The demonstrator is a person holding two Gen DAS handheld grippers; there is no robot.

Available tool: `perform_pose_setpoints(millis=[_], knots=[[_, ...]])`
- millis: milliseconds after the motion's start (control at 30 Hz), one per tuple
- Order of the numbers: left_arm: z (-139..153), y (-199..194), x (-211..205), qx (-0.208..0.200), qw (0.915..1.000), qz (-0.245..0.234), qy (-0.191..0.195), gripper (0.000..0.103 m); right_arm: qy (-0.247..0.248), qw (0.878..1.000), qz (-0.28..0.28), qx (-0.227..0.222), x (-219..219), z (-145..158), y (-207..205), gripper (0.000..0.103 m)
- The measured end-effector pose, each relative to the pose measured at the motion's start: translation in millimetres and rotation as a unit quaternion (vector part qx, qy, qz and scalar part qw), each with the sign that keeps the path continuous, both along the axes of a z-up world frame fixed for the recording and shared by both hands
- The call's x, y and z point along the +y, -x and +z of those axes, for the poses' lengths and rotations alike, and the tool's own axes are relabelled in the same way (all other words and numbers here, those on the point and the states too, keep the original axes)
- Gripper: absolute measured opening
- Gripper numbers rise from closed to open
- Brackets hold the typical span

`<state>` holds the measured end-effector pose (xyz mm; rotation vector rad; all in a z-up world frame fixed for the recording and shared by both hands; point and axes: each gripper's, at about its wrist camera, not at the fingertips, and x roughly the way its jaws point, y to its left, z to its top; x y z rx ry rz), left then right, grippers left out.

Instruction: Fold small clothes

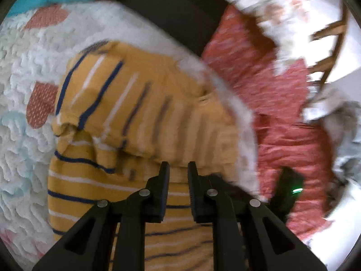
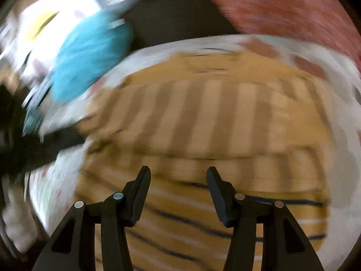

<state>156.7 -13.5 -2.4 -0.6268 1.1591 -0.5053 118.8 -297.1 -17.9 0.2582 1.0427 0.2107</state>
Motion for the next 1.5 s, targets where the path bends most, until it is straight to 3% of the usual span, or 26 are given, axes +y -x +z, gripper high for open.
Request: perform_pose_setpoints(millis=[67,100,133,200,233,367,533,567,600,700,833,933,1033,1067,1133,1200,1233,1367,1400,1500], knots=[[-28,-9,11,0.057,0.9976,0.036,-0.016,0.014,0.023,0.997,-0.068,0.006,-36,-1,1,0.056],[-44,-11,23,0.093,0.9940,0.057,-0.001,0.013,0.021,0.994,-0.105,0.006,-59,0,4,0.056],[-54,-11,31,0.114,0.9906,0.072,0.022,0.002,0.007,0.992,-0.127,0.005,-72,3,3,0.056],[-65,-9,48,0.144,0.9824,0.095,0.072,0.002,-0.020,0.986,-0.168,0.001,-103,9,9,0.056],[-66,-9,53,0.148,0.9806,0.102,0.079,0.002,-0.022,0.984,-0.178,-0.001,-113,11,11,0.057],[-54,-8,46,0.118,0.9881,0.093,0.032,0.002,-0.016,0.982,-0.188,-0.015,-131,18,4,0.059],[-41,-9,30,0.087,0.9932,0.074,-0.024,0.002,-0.012,0.988,-0.156,0.000,-108,1,-25,0.057],[-41,-9,29,0.085,0.9933,0.073,-0.027,0.002,-0.005,0.990,-0.143,0.005,-101,-4,-33,0.026],[-40,-9,30,0.085,0.9933,0.073,-0.028,0.002,0.005,0.992,-0.129,0.014,-94,-7,-37,0.011],[-42,-10,23,0.089,0.9930,0.072,-0.029,0.002,0.042,0.991,-0.126,0.010,-91,3,-38,0.011],[-18,-8,16,0.061,0.9977,0.012,-0.029,0.003,0.107,0.980,-0.165,0.014,-112,6,-36,0.012],[28,5,11,-0.033,0.9981,-0.040,-0.032,0.003,0.096,0.985,-0.143,0.014,-110,5,-33,0.017],[54,3,11,-0.107,0.9938,-0.025,-0.018,0.007,0.109,0.985,-0.137,0.003,-104,11,-31,0.017],[51,-6,10,-0.109,0.9937,-0.003,-0.026,0.018,0.111,0.984,-0.138,0.003,-104,12,-31,0.017],[26,-25,8,-0.075,0.9946,0.038,-0.062,0.025,0.121,0.981,-0.150,-0.001,-102,13,-32,0.017],[-14,-40,5,-0.009,0.9911,0.057,-0.120,0.021,0.125,0.978,-0.163,-0.021,-96,21,-28,0.017],[-24,-44,3,0.006,0.9882,0.057,-0.142,0.011,0.126,0.977,-0.170,-0.034,-91,28,-25,0.017],[-16,-44,2,0.001,0.9797,0.060,-0.191,0.004,0.075,0.989,-0.120,-0.051,-53,40,-33,0.017],[-17,-43,0,0.004,0.9787,0.061,-0.196,0.002,0.055,0.993,-0.094,-0.047,-39,39,-39,0.017],[-23,-43,10,0.019,0.9839,0.070,-0.163,0.002,-0.023,0.999,-0.019,-0.030,12,33,-60,0.017]])
